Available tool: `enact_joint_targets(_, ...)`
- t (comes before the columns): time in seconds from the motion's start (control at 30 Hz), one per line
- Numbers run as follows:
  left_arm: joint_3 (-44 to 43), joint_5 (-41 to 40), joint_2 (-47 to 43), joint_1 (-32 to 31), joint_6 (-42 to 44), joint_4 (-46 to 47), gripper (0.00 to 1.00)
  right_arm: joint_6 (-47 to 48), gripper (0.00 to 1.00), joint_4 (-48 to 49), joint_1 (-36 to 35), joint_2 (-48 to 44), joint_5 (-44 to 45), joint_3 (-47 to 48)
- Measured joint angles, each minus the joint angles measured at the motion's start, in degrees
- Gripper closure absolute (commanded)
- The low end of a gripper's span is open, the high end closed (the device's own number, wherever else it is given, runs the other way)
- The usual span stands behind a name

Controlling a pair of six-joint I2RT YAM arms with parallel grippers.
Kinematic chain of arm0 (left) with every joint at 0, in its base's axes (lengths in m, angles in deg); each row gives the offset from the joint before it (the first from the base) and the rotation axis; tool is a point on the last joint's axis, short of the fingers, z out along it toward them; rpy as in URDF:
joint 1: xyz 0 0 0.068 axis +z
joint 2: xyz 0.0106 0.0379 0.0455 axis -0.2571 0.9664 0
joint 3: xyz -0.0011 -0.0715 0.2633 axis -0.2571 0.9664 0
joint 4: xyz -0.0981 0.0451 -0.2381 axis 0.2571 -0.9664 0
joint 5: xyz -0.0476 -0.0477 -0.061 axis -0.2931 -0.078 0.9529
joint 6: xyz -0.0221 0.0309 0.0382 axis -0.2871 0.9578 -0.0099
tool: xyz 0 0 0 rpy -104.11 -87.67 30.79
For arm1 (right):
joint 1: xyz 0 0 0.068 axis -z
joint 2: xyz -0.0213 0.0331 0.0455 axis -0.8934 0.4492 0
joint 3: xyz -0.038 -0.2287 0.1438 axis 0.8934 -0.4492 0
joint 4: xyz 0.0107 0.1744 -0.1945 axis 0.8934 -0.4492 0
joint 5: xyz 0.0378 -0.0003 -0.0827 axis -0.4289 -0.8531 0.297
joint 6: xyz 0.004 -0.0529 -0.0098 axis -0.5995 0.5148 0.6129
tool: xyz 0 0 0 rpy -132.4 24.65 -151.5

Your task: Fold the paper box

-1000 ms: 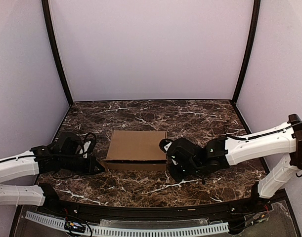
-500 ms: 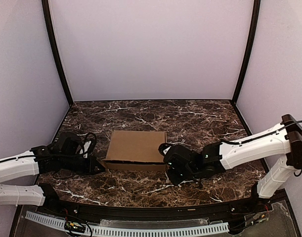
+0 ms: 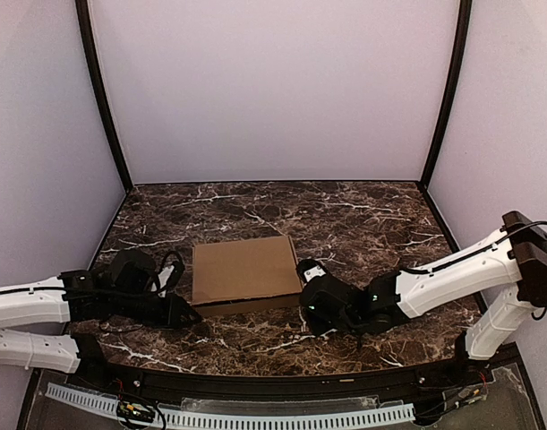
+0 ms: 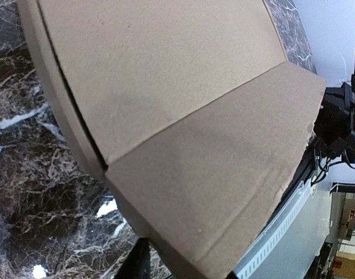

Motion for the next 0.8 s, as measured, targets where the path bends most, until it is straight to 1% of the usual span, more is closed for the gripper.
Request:
enact_joint_targets(0.03,0.0,-0.5,0.0,-1.1,-0.7,0.0,0.56,0.2,1.0,0.4,0.0,0.0,0.7,-0.4)
enact_joint_targets(0.07,0.0,-0.6,-0.1,-1.9,-0.4,-0.2,0.5,0.5,1.0,0.8,0.0,0.0,1.3,-0.8)
enact_joint_targets(0.13,-0.2,-1.0,-0.8,-3.4,-1.0,-1.1,0.42,1.6,1.0,1.8,0.0,0.0,2.1,-1.6)
enact_joint_targets(0.2,-1.2,-1.3,-1.7,-4.1,-0.7,-3.0,0.37,2.9,1.0,3.0,0.0,0.2,2.8,-2.5)
enact_joint_targets(0.27,-3.1,-1.6,-2.9,-4.3,-0.3,-5.1,0.35,4.3,1.0,4.8,0.0,0.6,3.3,-3.6)
enact_joint_targets(0.37,-8.5,-2.2,-4.7,-4.4,1.2,-8.8,0.34,6.8,1.0,7.5,0.1,1.2,3.6,-5.3)
enact_joint_targets(0.4,-11.5,-2.5,-4.8,-4.4,2.0,-10.3,0.33,7.6,1.0,8.5,0.2,1.3,3.6,-6.0)
enact_joint_targets(0.5,-19.0,-3.3,-3.7,-4.4,4.5,-12.3,0.33,10.4,1.0,11.6,0.4,1.5,3.6,-7.6)
enact_joint_targets(0.6,-24.7,-4.0,0.1,-4.4,8.0,-12.7,0.32,13.4,1.0,15.9,0.5,1.5,3.5,-9.8)
enact_joint_targets(0.67,-27.2,-4.5,4.3,-4.4,10.8,-12.6,0.31,15.9,1.0,19.8,0.6,1.5,3.3,-11.7)
enact_joint_targets(0.73,-28.9,-4.9,9.1,-4.4,13.5,-12.5,0.33,18.1,1.0,23.9,0.7,1.4,3.1,-13.8)
enact_joint_targets(0.8,-29.6,-5.0,13.9,-4.3,15.9,-11.9,0.37,20.2,1.0,27.9,1.0,1.3,2.5,-15.7)
